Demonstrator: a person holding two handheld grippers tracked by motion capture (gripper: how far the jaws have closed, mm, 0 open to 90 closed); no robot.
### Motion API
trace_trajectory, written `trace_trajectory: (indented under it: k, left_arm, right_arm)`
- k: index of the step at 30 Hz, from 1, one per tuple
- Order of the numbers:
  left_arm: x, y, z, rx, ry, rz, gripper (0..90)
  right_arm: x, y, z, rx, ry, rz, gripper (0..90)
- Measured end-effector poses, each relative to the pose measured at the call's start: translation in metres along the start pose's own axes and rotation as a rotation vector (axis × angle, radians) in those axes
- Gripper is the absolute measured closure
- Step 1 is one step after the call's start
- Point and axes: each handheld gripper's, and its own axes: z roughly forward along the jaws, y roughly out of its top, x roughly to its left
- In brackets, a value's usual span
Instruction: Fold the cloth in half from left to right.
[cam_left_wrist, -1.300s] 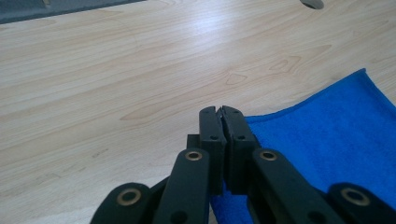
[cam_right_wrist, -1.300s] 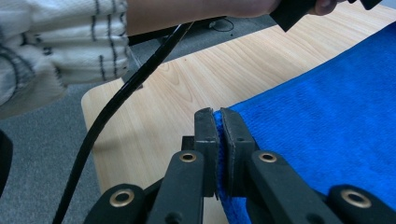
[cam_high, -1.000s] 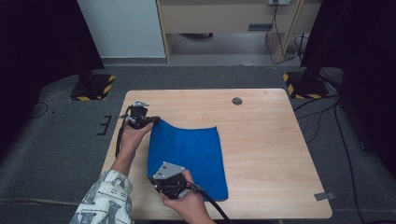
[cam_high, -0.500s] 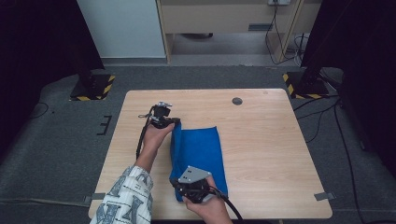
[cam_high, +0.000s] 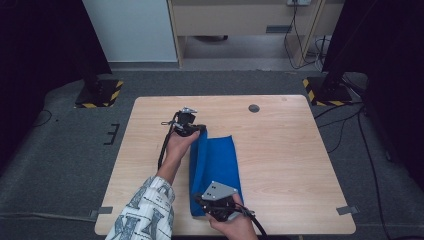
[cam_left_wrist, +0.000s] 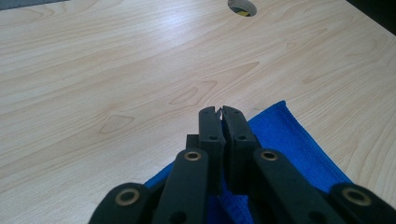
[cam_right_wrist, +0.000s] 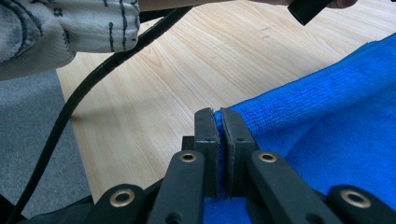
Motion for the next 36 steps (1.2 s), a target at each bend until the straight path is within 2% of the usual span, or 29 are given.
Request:
trace_trajectory:
  k: [18,36]
  left_arm:
    - [-0.009,0.001,0.005,-0.001,-0.015,0.008,86.9]
    - [-0.023,0.004,0.013,-0.003,-0.019,0.024,86.8]
  right_arm:
    - [-0.007,-0.009,0.001,0.018,-0.006,-0.001,86.4]
    - [-0.016,-0.021,-0.017,0.025,-0.030,0.008,86.5]
